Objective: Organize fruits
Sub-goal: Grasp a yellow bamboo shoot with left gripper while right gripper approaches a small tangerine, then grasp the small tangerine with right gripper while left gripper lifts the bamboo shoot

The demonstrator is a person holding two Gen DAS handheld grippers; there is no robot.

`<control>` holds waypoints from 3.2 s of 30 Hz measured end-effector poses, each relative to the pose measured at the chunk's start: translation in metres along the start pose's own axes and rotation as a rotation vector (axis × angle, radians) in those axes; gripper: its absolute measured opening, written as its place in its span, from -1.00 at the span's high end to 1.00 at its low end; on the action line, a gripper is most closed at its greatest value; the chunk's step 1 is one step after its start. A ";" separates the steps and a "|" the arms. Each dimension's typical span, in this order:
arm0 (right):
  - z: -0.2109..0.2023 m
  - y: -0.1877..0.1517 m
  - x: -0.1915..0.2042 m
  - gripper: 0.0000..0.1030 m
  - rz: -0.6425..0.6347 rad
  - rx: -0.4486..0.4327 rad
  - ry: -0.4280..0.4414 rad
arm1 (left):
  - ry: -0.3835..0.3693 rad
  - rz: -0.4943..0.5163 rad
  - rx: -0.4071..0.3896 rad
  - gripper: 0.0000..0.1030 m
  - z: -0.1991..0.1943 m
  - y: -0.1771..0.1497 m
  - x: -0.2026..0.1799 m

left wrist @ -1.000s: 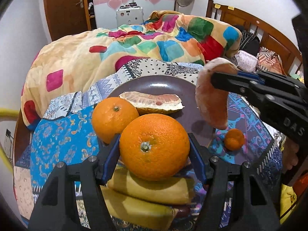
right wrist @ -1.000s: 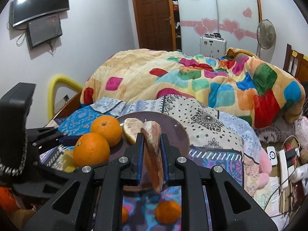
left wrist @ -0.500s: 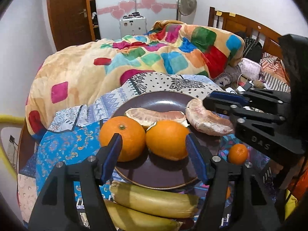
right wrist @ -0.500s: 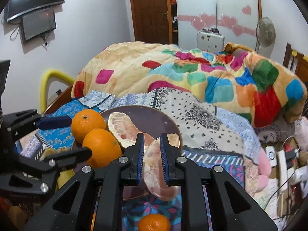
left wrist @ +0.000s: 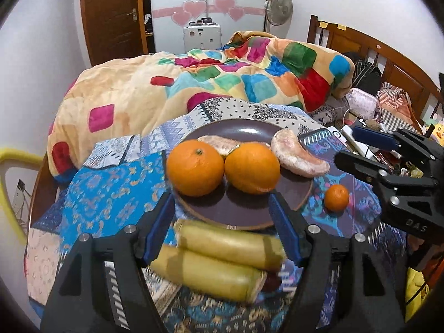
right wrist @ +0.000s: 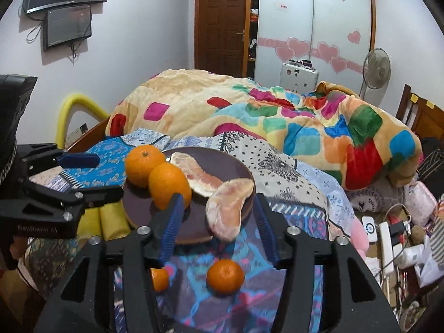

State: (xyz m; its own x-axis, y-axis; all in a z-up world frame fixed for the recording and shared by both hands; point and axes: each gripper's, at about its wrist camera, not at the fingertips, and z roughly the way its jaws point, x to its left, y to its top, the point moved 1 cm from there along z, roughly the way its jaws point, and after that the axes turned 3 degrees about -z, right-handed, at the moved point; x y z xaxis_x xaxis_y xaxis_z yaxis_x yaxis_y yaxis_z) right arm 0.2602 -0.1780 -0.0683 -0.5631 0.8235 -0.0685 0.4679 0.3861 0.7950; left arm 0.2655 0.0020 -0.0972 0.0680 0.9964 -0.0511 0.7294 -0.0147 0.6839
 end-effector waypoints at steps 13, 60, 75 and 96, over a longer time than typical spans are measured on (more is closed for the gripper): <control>-0.027 -0.035 0.010 -0.29 0.007 0.017 -0.009 | 0.036 -0.030 0.046 -0.71 -0.011 -0.045 0.003; 0.006 -0.064 0.048 -0.26 -0.002 0.108 0.114 | 0.066 -0.107 0.045 0.08 -0.042 -0.096 0.064; 0.031 -0.062 0.044 0.36 0.008 0.150 0.179 | 0.066 -0.140 0.123 0.07 0.009 -0.075 0.094; -0.002 -0.053 0.027 0.40 0.039 0.068 0.140 | 0.049 -0.068 -0.005 0.28 -0.044 -0.048 0.055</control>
State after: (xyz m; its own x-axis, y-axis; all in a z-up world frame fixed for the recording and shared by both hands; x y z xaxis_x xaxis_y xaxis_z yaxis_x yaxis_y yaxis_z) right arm 0.2189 -0.1775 -0.1111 -0.6308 0.7744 0.0495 0.5335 0.3865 0.7523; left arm 0.2042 0.0616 -0.1003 -0.0156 0.9980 -0.0618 0.7281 0.0537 0.6834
